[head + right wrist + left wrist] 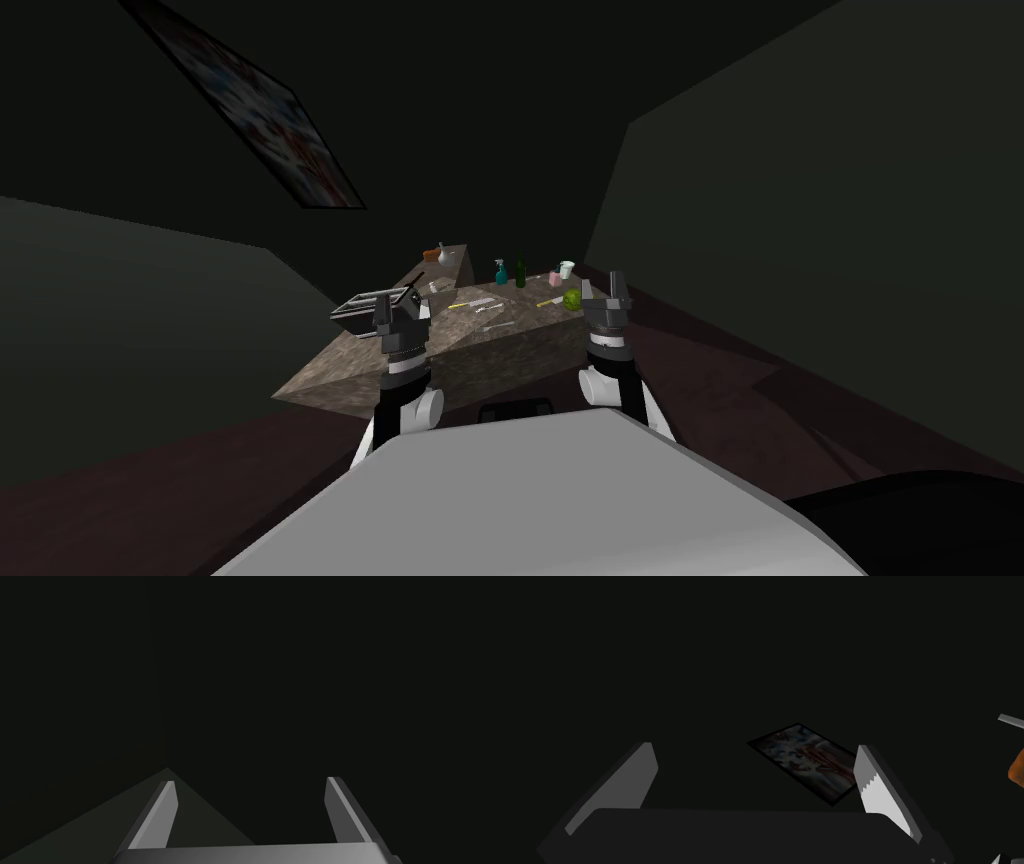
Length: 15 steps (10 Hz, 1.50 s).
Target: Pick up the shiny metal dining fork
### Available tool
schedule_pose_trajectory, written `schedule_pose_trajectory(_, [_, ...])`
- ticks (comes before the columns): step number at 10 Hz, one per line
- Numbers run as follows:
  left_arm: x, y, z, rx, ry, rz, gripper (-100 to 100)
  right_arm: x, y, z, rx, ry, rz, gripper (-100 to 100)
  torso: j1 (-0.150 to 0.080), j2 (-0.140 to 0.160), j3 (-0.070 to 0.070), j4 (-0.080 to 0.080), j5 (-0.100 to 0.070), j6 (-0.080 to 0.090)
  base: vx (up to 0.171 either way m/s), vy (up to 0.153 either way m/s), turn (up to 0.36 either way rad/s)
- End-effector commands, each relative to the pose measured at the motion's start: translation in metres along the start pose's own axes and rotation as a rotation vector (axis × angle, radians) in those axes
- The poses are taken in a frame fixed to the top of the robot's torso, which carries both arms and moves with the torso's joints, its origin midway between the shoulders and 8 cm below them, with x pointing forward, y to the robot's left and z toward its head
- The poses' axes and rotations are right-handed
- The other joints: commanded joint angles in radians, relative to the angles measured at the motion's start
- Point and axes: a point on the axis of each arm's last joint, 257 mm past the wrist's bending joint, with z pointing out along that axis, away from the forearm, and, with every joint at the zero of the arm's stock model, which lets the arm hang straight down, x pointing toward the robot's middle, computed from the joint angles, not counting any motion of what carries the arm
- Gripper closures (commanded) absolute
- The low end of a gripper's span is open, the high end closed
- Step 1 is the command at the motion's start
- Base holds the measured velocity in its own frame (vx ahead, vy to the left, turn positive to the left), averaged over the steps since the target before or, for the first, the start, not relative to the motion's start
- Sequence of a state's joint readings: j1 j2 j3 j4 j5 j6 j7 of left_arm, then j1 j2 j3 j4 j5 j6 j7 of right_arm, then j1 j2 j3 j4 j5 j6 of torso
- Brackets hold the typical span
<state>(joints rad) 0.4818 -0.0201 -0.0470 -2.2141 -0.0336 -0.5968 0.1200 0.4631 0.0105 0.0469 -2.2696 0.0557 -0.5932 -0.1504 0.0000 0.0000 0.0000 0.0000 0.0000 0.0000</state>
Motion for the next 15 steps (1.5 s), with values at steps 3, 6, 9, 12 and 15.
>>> schedule_pose_trajectory(3, [0.006, 0.020, 0.006, -0.056, 0.072, -0.003, -100, 0.000, 0.000, 0.000, 0.000, 0.000, 0.000, 0, -0.002, 0.001, 0.000, 0.000, 0.000, 0.000, -0.012, -0.035, -0.068])
schedule_pose_trajectory(6, [0.008, 0.048, 0.016, -0.129, 0.126, -0.016, -100, 0.000, 0.000, 0.000, 0.000, 0.000, 0.000, 0, -0.005, 0.000, 0.000, 0.000, -0.001, 0.000, -0.006, -0.077, -0.127])
schedule_pose_trajectory(9, [0.007, 0.065, 0.019, -0.179, 0.137, -0.019, -100, 0.000, 0.000, 0.000, 0.000, 0.000, 0.000, 0, -0.003, 0.000, 0.000, 0.000, -0.001, 0.000, 0.001, -0.041, -0.062])
schedule_pose_trajectory(12, [0.004, 0.090, 0.029, -0.247, 0.156, -0.028, -100, 0.000, 0.000, 0.000, 0.000, 0.000, 0.000, 0, -0.002, 0.000, 0.000, 0.000, -0.001, 0.000, 0.001, -0.042, -0.103])
schedule_pose_trajectory(15, [0.000, 0.110, 0.033, -0.306, 0.156, -0.029, -100, 0.000, 0.000, 0.000, 0.000, 0.000, 0.000, 0, -0.003, 0.000, 0.000, 0.000, -0.001, 0.000, 0.001, -0.042, -0.080])
